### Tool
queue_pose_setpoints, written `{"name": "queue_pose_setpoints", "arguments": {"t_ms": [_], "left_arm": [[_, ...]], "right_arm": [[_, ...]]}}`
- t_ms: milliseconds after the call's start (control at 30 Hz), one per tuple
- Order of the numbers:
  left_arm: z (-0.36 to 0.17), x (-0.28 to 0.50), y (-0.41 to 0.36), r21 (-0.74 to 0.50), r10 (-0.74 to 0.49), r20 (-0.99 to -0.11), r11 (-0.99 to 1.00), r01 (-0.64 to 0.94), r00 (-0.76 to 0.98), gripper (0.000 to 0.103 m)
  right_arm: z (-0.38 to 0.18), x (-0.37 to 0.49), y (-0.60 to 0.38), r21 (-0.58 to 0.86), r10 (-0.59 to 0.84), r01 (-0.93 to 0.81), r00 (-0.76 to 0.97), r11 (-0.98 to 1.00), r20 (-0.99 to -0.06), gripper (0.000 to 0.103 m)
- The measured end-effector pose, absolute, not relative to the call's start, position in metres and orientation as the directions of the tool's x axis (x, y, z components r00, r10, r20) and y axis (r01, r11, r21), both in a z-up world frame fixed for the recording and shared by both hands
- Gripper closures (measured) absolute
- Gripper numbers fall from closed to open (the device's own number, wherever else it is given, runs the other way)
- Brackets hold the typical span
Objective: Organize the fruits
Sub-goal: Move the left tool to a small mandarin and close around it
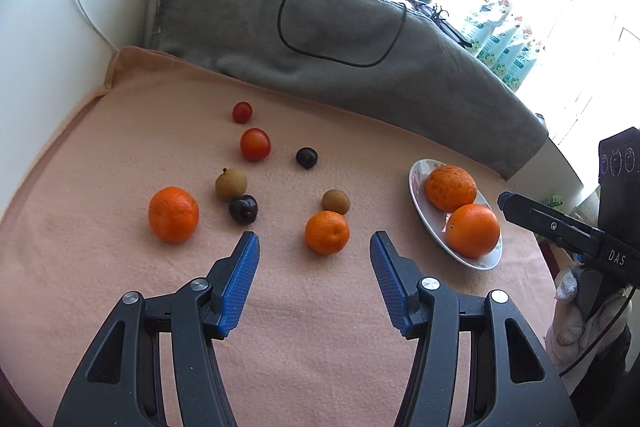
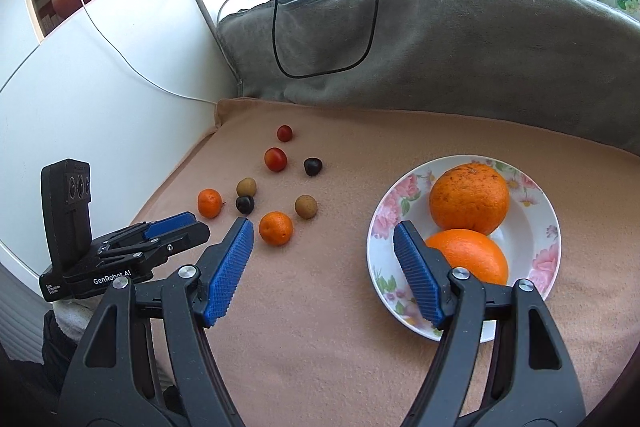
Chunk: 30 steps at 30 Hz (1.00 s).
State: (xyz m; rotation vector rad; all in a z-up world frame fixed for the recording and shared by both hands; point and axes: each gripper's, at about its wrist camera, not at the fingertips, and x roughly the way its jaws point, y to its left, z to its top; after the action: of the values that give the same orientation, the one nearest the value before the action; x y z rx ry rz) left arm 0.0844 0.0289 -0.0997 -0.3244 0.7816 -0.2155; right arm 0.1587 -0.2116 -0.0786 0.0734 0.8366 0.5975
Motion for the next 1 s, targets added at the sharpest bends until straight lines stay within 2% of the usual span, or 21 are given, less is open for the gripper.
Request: {"name": "queue_pose_setpoints", "arguments": {"t_ms": [733, 867, 1000], "left_arm": [[-0.115, 0.096, 0.081, -0.339, -0.214, -0.676, 0.94, -0.04, 0.705, 0.047], [-0.112, 0.11, 0.082, -0.33, -0.218, -0.675, 0.944, -0.024, 0.704, 0.047], [-0.113, 0.127, 0.075, -0.297, -0.212, -0.69, 0.955, -0.003, 0.692, 0.048]], "right_arm": [[-0.115, 0.159, -0.146, 0.178, 0.467, -0.529, 0.483, 0.83, -0.74, 0.028], [-0.122, 0.163, -0.138, 0.183, 0.466, -0.532, 0.466, 0.827, -0.752, 0.034], [-0.128, 0.164, -0.132, 0.172, 0.458, -0.537, 0.461, 0.826, -0.76, 0.035]]}}
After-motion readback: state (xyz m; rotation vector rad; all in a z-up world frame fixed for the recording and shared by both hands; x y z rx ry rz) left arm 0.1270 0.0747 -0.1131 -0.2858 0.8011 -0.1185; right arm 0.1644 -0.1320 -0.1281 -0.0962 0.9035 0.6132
